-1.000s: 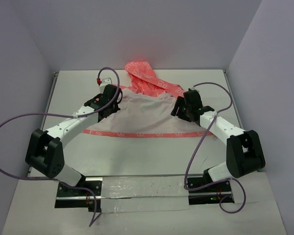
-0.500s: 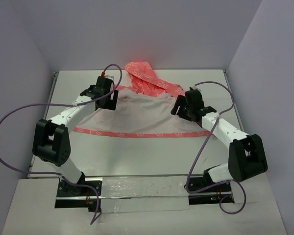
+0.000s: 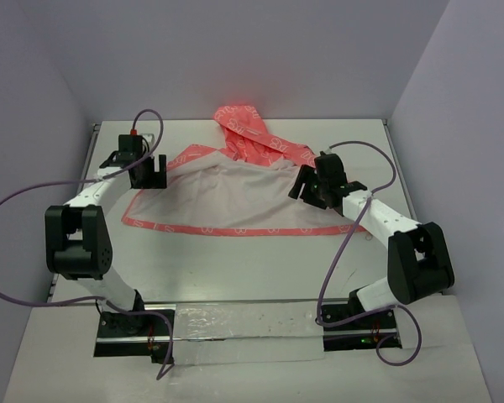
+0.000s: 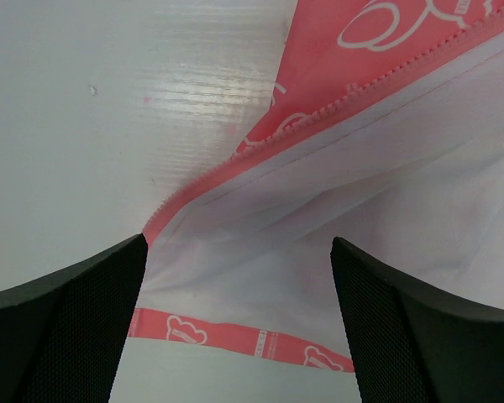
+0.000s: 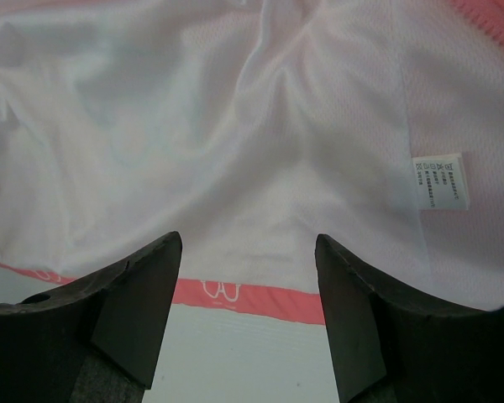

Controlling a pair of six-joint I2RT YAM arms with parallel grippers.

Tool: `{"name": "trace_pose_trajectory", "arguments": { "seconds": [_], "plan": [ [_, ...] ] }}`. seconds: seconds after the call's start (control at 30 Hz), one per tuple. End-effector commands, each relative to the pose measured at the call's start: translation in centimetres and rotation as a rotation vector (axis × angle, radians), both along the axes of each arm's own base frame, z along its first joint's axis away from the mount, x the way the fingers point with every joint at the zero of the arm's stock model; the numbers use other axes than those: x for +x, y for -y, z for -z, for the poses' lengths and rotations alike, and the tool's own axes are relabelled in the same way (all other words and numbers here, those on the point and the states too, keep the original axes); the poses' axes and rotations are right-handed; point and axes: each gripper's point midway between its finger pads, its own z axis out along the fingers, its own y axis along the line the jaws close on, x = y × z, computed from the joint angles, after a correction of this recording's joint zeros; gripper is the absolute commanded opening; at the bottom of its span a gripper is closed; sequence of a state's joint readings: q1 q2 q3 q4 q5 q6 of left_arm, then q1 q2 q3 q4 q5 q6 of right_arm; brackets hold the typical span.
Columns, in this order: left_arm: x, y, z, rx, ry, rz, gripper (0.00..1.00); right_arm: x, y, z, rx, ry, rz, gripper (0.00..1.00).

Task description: Zip up the jacket

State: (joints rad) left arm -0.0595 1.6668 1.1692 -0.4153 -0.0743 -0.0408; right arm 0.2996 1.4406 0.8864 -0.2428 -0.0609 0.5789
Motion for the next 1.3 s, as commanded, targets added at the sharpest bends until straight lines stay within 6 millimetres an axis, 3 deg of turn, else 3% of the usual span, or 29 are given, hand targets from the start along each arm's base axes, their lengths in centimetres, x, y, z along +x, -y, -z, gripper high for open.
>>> {"name": "trace_pose_trajectory", "arguments": {
  "seconds": [0.0, 0.17, 0.3, 0.4, 0.6, 0.67, 0.73, 0.77, 0.83, 0.9, 1.0, 1.07, 1.13, 1.2, 1.23, 1.27],
  "plan": [
    [1.7, 0.1, -0.2, -0.059, 0.064, 0.009, 0.96, 1.1, -0.7, -1.7, 0.022, 0.064, -0.011, 0.73],
    [1.6, -2.6, 0.7, -0.090, 0.081, -0.064, 0.96, 1.2, -0.6, -1.5, 0.017, 0.059, -0.012, 0.73],
    [2.2, -2.5, 2.0, -0.159, 0.061, -0.064, 0.95, 1.1, -0.5, -1.5, 0.010, 0.059, -0.011, 0.73],
    [2.2, -2.2, 4.6, -0.194, -0.019, -0.059, 0.92, 1.0, -0.4, -1.4, 0.009, 0.058, -0.008, 0.73],
    [1.2, -1.5, 5.8, -0.232, -0.070, -0.056, 0.82, 1.1, -0.4, -1.4, 0.006, 0.061, -0.007, 0.73],
    [0.9, -1.5, 5.1, -0.234, -0.069, -0.064, 0.67, 1.4, -0.4, -1.5, 0.003, 0.059, -0.006, 0.73],
    [0.9, -1.5, 3.7, -0.234, -0.038, -0.072, 0.42, 1.6, -0.5, -1.9, 0.002, 0.062, -0.007, 0.73],
    [0.9, -1.5, 3.1, -0.234, -0.026, -0.076, 0.39, 1.6, -0.5, -2.0, 0.002, 0.065, -0.008, 0.73],
    [1.0, -1.8, 1.3, -0.229, 0.006, -0.097, 0.03, 1.6, -0.4, -2.4, 0.002, 0.075, -0.003, 0.73],
    [0.7, -1.7, 0.2, -0.236, 0.017, -0.108, 0.00, 1.6, -0.3, -2.6, -0.001, 0.078, 0.001, 0.73],
    [-0.1, -1.0, -4.0, -0.230, 0.100, -0.113, 0.00, 1.4, 0.1, -3.0, -0.018, 0.077, 0.008, 0.73],
    [-1.6, 0.8, -5.6, -0.221, 0.124, -0.094, 0.00, 1.3, 0.4, -4.1, -0.042, 0.086, -0.004, 0.73],
    [-3.9, 5.6, -7.7, -0.252, 0.168, -0.038, 0.00, 1.0, 0.9, -6.6, -0.071, 0.120, -0.014, 0.74],
    [-6.0, 9.0, -7.6, -0.249, 0.139, 0.007, 0.00, 0.8, 2.0, -8.7, -0.098, 0.175, 0.014, 0.75],
    [-7.4, 12.2, -8.1, -0.266, 0.132, 0.034, 0.00, 0.7, 2.3, -9.6, -0.108, 0.190, 0.024, 0.76],
    [-8.0, 13.3, -8.3, -0.252, 0.133, 0.024, 0.00, 0.5, 2.6, -10.6, -0.106, 0.214, 0.040, 0.76]
  ]
}}
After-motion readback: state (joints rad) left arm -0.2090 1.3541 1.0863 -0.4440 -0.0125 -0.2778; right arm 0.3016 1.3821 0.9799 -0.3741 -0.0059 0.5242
